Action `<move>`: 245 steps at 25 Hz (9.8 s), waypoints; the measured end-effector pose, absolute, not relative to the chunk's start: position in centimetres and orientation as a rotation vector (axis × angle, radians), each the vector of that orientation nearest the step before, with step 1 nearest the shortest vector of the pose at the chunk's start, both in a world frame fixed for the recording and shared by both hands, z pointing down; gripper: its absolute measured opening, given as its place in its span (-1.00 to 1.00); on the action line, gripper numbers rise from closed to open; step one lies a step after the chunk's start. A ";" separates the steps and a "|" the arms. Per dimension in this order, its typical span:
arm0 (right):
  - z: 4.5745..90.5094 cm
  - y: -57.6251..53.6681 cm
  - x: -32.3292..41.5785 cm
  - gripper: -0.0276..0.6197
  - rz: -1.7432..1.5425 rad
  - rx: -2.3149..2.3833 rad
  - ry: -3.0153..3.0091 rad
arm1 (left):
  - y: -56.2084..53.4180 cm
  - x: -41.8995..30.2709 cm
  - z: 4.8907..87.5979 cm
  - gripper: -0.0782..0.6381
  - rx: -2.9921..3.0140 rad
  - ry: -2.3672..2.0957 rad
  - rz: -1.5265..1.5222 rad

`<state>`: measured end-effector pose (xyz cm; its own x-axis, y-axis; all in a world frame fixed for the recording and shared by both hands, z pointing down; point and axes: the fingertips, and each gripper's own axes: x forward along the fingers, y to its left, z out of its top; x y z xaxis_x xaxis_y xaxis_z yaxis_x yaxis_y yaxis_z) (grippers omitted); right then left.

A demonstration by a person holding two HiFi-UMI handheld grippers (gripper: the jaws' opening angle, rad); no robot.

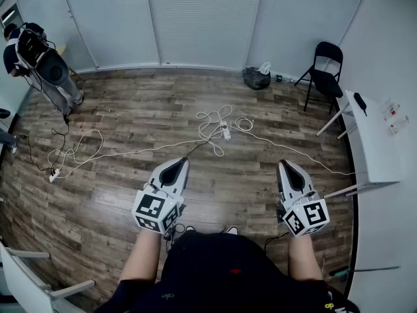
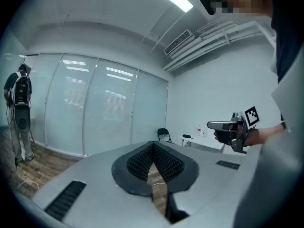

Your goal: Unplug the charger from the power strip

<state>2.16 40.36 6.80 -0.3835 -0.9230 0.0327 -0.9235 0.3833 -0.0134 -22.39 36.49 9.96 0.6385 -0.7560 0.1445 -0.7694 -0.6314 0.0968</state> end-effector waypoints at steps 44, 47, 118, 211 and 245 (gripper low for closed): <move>13.6 39.4 12.7 -0.83 0.321 1.615 -2.764 | 39.1 -13.4 12.2 -0.73 2.649 -1.431 0.285; 13.8 39.0 13.3 -0.83 0.321 1.606 -2.769 | 38.6 -12.7 12.2 -0.73 2.641 -1.423 0.281; 43.8 -25.6 17.2 -0.82 0.652 1.503 -2.286 | -29.0 -2.8 40.6 -0.73 2.582 -0.927 0.594; 73.9 -28.9 16.7 -0.58 0.838 1.664 -2.159 | -34.9 1.0 71.8 -0.73 2.592 -0.747 0.680; 10.5 -21.2 13.5 -0.58 0.166 1.691 -2.576 | -25.6 -10.1 11.1 -0.73 2.716 -1.224 0.202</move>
